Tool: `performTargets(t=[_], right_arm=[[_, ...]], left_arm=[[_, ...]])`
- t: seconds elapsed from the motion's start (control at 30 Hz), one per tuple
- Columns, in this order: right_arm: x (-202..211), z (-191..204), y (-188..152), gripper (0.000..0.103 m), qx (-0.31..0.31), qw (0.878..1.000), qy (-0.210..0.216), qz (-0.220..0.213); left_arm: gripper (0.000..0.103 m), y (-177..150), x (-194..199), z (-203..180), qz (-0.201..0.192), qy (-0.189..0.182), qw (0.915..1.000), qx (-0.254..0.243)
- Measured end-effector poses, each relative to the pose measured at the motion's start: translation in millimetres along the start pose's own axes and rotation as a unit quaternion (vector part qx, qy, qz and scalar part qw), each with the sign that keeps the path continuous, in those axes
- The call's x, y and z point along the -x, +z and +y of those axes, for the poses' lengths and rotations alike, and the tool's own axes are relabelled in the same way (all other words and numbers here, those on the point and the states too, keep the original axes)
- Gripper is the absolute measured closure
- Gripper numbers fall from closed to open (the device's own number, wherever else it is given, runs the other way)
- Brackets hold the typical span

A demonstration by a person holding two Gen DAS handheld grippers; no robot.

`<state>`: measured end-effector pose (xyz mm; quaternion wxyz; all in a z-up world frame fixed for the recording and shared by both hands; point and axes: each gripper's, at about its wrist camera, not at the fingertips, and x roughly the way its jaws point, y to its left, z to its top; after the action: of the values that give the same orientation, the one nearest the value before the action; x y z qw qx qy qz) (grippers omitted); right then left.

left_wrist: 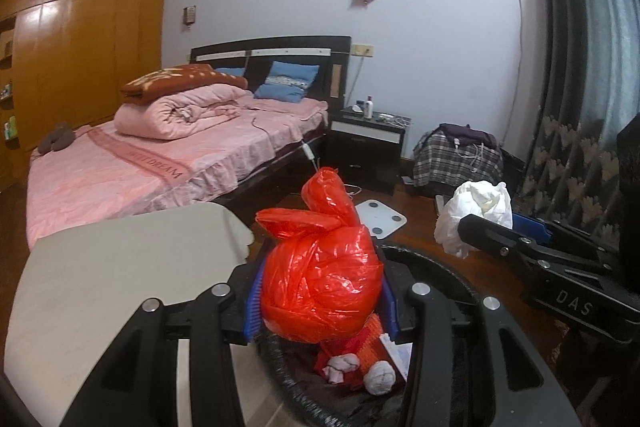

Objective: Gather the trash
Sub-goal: 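Carry the red bag and white cloth over the bin and release both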

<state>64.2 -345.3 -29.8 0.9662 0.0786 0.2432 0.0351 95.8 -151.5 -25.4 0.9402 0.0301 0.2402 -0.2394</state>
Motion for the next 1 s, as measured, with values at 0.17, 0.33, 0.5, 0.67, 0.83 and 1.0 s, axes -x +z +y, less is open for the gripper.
performTargets(t=[0.17,0.33,0.5,0.67,0.83,1.0], right_arm=[[-7,-13,-7,0.057,-0.002,1.000,-0.012,0.011],[-15,-27,-13,0.057,-0.010,0.999,-0.021,0.022],[-22,-40,-16,0.057,-0.013,0.999,-0.029,0.027],[-30,-51,-17,0.056,-0.017,0.999,-0.036,0.034],[-41,-60,-22,0.052,-0.016,0.998,-0.045,0.045],[-50,-70,-25,0.035,-0.026,0.996,-0.062,0.054]], left_arm=[[0.057,-5,-19,-9,0.014,-0.015,0.9998,-0.001],[0.057,-10,-39,-19,0.025,-0.027,0.9993,-0.009],[0.057,-13,-56,-30,0.033,-0.039,0.9986,-0.013],[0.057,-14,-72,-36,0.039,-0.045,0.9982,-0.012],[0.057,-20,-88,-36,0.052,-0.053,0.9972,-0.008],[0.041,-25,-101,-36,0.071,-0.071,0.9950,-0.009]])
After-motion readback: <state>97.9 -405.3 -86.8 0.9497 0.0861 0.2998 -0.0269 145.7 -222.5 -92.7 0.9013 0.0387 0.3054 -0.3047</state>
